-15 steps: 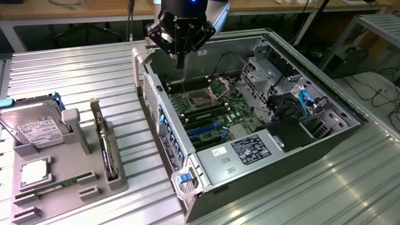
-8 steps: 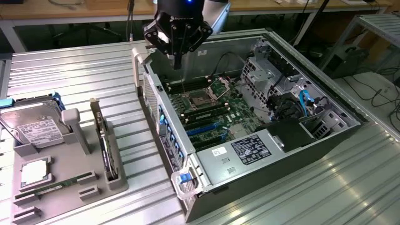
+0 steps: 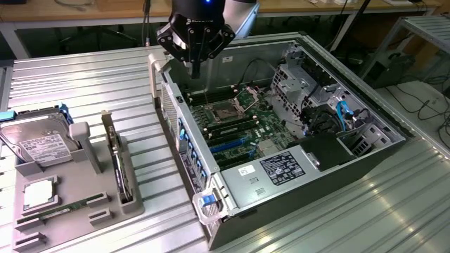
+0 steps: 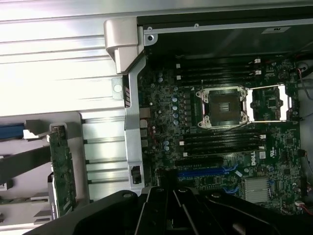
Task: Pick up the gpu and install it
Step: 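Reach for the gpu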
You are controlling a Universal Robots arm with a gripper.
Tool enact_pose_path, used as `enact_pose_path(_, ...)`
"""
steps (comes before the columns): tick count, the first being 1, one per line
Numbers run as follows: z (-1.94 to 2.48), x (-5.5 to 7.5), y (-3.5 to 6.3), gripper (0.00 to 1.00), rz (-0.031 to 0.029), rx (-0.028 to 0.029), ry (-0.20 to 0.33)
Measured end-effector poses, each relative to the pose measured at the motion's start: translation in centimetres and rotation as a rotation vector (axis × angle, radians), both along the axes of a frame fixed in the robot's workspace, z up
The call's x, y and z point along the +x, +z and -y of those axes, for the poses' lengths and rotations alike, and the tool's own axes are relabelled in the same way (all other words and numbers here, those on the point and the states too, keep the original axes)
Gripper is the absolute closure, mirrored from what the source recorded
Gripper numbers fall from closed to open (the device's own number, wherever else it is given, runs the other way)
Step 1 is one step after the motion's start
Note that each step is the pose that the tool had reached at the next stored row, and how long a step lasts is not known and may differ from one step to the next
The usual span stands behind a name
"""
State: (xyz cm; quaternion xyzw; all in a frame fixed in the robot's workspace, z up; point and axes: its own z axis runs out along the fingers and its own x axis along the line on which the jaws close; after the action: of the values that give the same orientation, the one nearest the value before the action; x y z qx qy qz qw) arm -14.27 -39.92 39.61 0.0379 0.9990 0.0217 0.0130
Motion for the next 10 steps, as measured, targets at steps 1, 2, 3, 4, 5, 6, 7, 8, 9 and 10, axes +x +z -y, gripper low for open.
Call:
enact_pose_path(1,0.00,-0.05,0.00,0.89,0.0000,0.0000,0.000)
enact_pose_path(2,0.00,-0.09,0.00,0.89,-0.0001,0.0000,0.000)
enact_pose_path(3,0.00,-0.15,0.00,0.89,0.0000,0.0000,0.000)
enact_pose_path(4,0.00,-0.20,0.00,0.89,0.0000,0.0000,0.000)
enact_pose_path(5,0.00,-0.24,0.00,0.89,0.0000,0.0000,0.000)
enact_pose_path(6,0.00,-0.31,0.00,0.89,0.0000,0.0000,0.000)
enact_pose_path(7,0.00,-0.37,0.00,0.89,0.0000,0.0000,0.000)
enact_pose_path(8,0.00,-0.42,0.00,0.89,0.0000,0.0001,0.000)
enact_pose_path(9,0.00,-0.49,0.00,0.89,-0.0001,0.0000,0.000)
enact_pose_path(10,0.00,-0.54,0.00,0.89,-0.0001,0.0000,0.000)
